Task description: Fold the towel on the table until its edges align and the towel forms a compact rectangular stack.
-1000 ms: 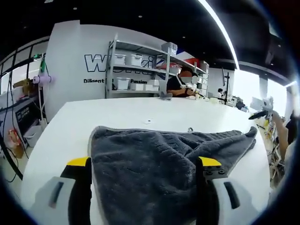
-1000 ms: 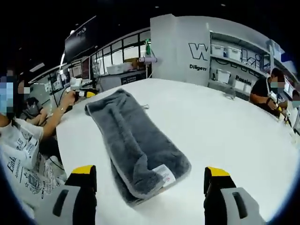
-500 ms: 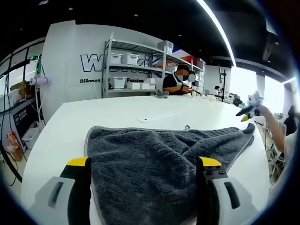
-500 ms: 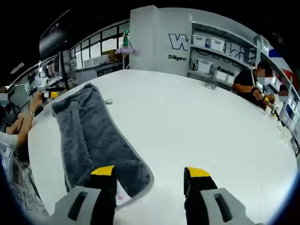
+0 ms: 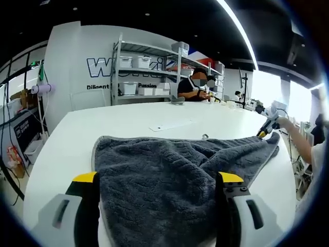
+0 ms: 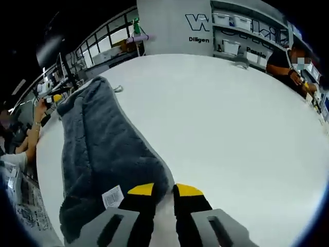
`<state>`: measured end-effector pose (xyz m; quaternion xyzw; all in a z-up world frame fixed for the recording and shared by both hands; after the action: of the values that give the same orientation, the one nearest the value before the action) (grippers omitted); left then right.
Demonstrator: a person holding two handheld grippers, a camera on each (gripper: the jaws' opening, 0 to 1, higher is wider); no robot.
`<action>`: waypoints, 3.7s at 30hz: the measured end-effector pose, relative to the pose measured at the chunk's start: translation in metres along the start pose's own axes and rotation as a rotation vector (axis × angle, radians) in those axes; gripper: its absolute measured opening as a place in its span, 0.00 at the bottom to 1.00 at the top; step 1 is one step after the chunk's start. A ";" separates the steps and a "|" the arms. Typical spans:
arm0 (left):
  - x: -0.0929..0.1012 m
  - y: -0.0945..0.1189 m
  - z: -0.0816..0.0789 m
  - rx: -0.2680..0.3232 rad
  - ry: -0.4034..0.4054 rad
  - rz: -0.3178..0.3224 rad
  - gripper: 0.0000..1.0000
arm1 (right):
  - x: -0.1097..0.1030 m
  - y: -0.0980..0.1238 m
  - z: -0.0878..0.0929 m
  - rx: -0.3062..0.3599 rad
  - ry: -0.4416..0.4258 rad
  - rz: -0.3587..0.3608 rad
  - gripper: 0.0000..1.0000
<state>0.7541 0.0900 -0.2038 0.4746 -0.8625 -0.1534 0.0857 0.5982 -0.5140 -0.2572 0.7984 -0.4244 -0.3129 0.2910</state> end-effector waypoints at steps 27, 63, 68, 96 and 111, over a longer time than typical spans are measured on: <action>-0.003 -0.001 0.005 -0.023 0.002 -0.006 0.98 | -0.032 0.071 -0.115 0.189 0.417 0.352 0.07; -0.006 -0.008 0.014 -0.069 -0.008 -0.021 0.98 | 0.071 0.013 -0.250 0.089 0.463 0.863 0.07; -0.004 -0.014 0.021 -0.102 -0.018 -0.017 0.98 | 0.094 -0.005 -0.247 0.001 0.425 0.922 0.07; -0.001 -0.015 0.019 -0.104 -0.026 -0.005 0.97 | 0.070 0.005 -0.187 0.098 0.283 0.706 0.62; -0.001 -0.011 0.016 -0.073 0.007 0.004 0.97 | -0.050 -0.010 -0.130 0.198 0.348 0.229 0.99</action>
<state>0.7590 0.0878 -0.2226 0.4698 -0.8570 -0.1831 0.1064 0.6775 -0.4406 -0.1693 0.8116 -0.4841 -0.0921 0.3137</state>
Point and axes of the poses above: the point that each gripper's makers call its tool centre point, and the gripper's own axes: y roughly backward along the fingers, x roughly to its right, z roughly out of its underside, the point moved 7 cm from there along y, roughly backward along the fingers, and after that the axes turned 8 degrees about -z, right-handed, at the moved point
